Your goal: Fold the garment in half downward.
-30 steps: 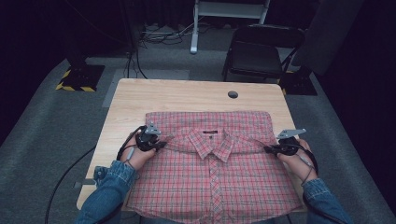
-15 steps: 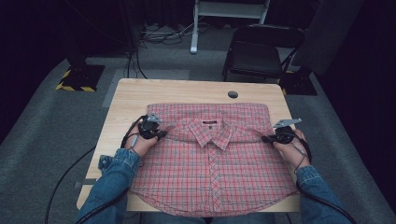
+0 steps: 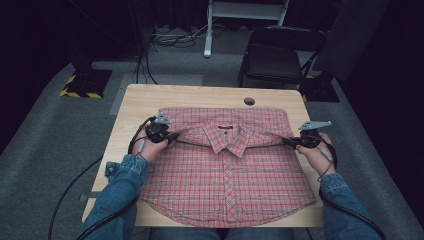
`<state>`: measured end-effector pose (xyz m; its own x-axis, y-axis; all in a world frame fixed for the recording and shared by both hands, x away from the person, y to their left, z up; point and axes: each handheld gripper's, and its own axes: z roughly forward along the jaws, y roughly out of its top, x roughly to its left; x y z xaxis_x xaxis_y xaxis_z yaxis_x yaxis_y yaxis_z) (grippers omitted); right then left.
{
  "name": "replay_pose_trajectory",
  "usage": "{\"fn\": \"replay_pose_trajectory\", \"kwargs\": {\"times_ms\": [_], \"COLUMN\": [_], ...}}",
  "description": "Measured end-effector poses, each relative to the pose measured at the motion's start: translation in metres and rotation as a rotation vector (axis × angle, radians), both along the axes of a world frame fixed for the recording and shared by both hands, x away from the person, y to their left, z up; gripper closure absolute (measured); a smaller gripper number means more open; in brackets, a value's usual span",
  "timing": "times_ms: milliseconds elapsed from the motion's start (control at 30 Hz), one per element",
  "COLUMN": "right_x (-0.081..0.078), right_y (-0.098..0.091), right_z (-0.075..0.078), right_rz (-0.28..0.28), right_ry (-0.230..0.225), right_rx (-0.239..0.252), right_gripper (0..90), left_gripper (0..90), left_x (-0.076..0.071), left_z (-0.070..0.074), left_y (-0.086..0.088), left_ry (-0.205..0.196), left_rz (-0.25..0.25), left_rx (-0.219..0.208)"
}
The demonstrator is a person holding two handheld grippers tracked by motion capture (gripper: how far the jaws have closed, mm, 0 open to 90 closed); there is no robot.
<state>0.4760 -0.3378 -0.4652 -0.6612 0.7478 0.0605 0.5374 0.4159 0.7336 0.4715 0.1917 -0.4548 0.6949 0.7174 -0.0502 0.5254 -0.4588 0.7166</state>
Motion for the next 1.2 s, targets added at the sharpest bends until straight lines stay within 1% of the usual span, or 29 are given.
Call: {"fn": "replay_pose_trajectory", "kwargs": {"times_ms": [100,267,367,500,600,667,800,833,900,933,967,1000,1033,1067,1100,1133,1167,1200], "right_x": [-0.008,-0.025,-0.035,-0.050,-0.062,-0.072,-0.098,-0.107,-0.125,-0.135,-0.146,-0.154,-0.161,-0.167,-0.171,-0.174,-0.175,-0.175], "right_y": [-0.002,-0.007,-0.006,-0.006,-0.006,-0.007,-0.009,-0.010,-0.012,-0.013,-0.014,-0.015,-0.015,-0.016,-0.017,-0.019,-0.020,-0.020], "right_z": [0.017,0.042,0.054,0.068,0.079,0.085,0.092,0.093,0.093,0.092,0.088,0.082,0.073,0.062,0.054,0.050,0.048,0.047], "right_rz": [0.012,0.035,0.052,0.070,0.084,0.097,0.120,0.125,0.136,0.144,0.154,0.174,0.205,0.218,0.229,0.220,0.211,0.205], "right_ry": [-0.038,-0.069,-0.087,-0.112,-0.129,-0.138,-0.151,-0.156,-0.166,-0.164,-0.145,-0.102,-0.020,0.074,0.103,0.082,0.077,0.065], "right_rx": [0.002,0.015,0.009,0.006,-0.001,-0.006,-0.009,-0.005,0.004,0.005,0.005,-0.002,-0.010,0.002,0.012,0.040,0.064,0.078], "right_gripper": [86.9,86.9,86.9,86.9,86.9,86.9,86.9,86.9,86.9,86.9,86.6,83.6,66.6,49.2,45.5,41.9,41.2,41.1], "left_gripper": [86.2,86.3,86.3,86.3,86.3,86.3,86.3,86.3,86.4,86.3,86.2,84.7,76.5,64.6,50.3,38.8,36.2,36.0], "left_x": [-0.008,-0.022,-0.033,-0.050,-0.065,-0.077,-0.109,-0.118,-0.140,-0.151,-0.162,-0.171,-0.179,-0.184,-0.185,-0.185,-0.183,-0.179], "left_z": [0.014,0.032,0.043,0.058,0.071,0.078,0.086,0.086,0.084,0.081,0.074,0.065,0.055,0.047,0.040,0.037,0.035,0.033], "left_y": [0.000,0.003,0.004,0.004,0.005,0.005,0.008,0.009,0.011,0.012,0.013,0.013,0.015,0.018,0.021,0.025,0.028,0.030], "left_ry": [-0.028,-0.054,-0.067,-0.098,-0.118,-0.124,-0.124,-0.117,-0.103,-0.076,-0.023,0.059,0.110,0.116,0.125,0.141,0.139,0.128], "left_rz": [-0.009,-0.018,-0.021,-0.038,-0.055,-0.069,-0.098,-0.108,-0.131,-0.152,-0.184,-0.219,-0.235,-0.242,-0.235,-0.211,-0.186,-0.167], "left_rx": [-0.003,-0.023,-0.027,-0.017,-0.013,-0.006,0.000,-0.001,-0.015,-0.016,-0.022,-0.020,-0.024,-0.032,-0.061,-0.096,-0.132,-0.153]}}
